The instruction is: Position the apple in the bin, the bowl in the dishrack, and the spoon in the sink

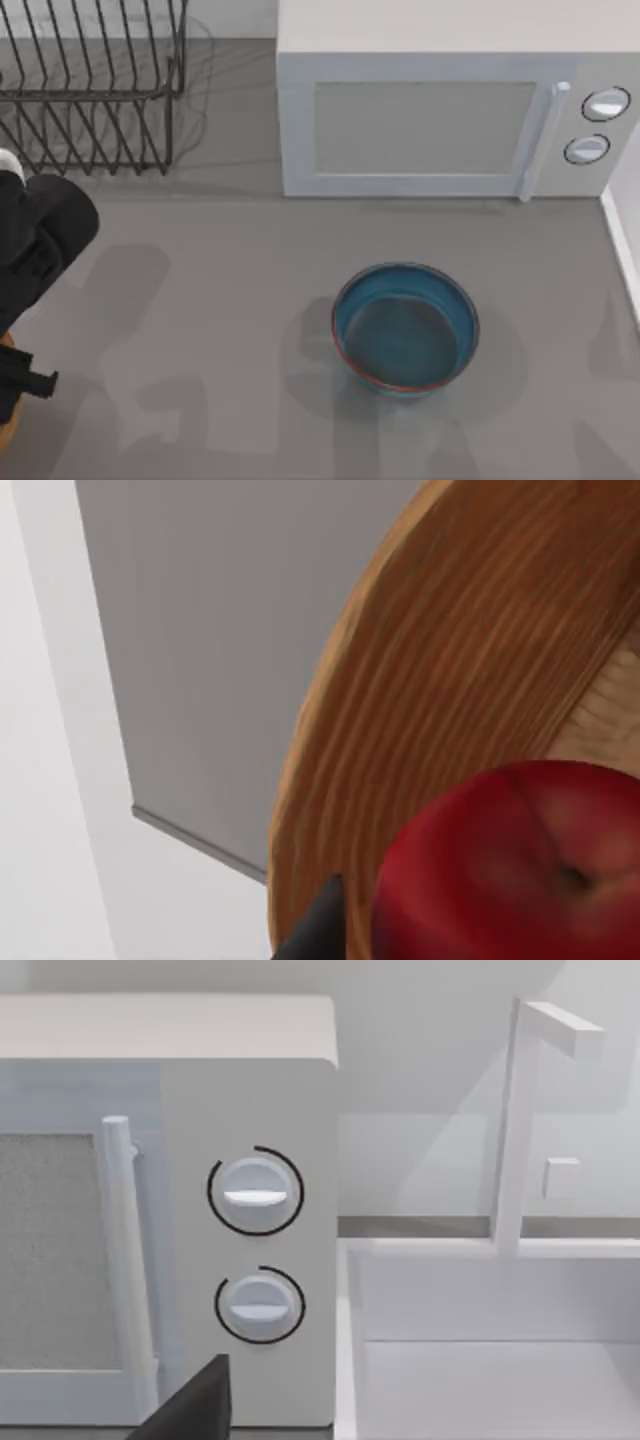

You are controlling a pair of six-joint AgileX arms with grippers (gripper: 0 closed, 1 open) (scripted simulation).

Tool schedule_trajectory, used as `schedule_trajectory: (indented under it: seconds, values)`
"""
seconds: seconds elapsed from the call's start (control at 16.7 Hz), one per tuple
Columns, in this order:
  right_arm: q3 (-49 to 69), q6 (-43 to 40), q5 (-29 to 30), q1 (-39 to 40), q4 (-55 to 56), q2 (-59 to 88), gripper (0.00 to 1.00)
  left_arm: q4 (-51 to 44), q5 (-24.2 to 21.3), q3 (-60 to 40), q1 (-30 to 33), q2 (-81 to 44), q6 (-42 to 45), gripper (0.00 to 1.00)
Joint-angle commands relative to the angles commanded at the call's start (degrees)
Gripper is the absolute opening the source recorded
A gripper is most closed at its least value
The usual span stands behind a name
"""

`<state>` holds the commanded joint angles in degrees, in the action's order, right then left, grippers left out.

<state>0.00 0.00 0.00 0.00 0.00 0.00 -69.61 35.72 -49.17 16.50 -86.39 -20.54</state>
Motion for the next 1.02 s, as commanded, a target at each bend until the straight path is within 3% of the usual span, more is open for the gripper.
schedule_trajectory:
  seconds: [0.12,0.18,0.72,1.02]
  values:
    - [0.0,0.0,0.0,0.0,0.0,0.0,1.00,0.0,0.0,0.0,0.0,0.0,0.0,0.98]
    - [0.0,0.0,0.0,0.0,0.0,0.0,1.00,0.0,0.0,0.0,0.0,0.0,0.0,1.00]
    - [0.0,0.0,0.0,0.0,0.0,0.0,1.00,-0.1,0.2,0.0,0.0,0.1,0.0,1.00]
    - [0.0,0.0,0.0,0.0,0.0,0.0,1.00,7.6,-3.7,4.8,-1.7,8.3,2.1,1.00]
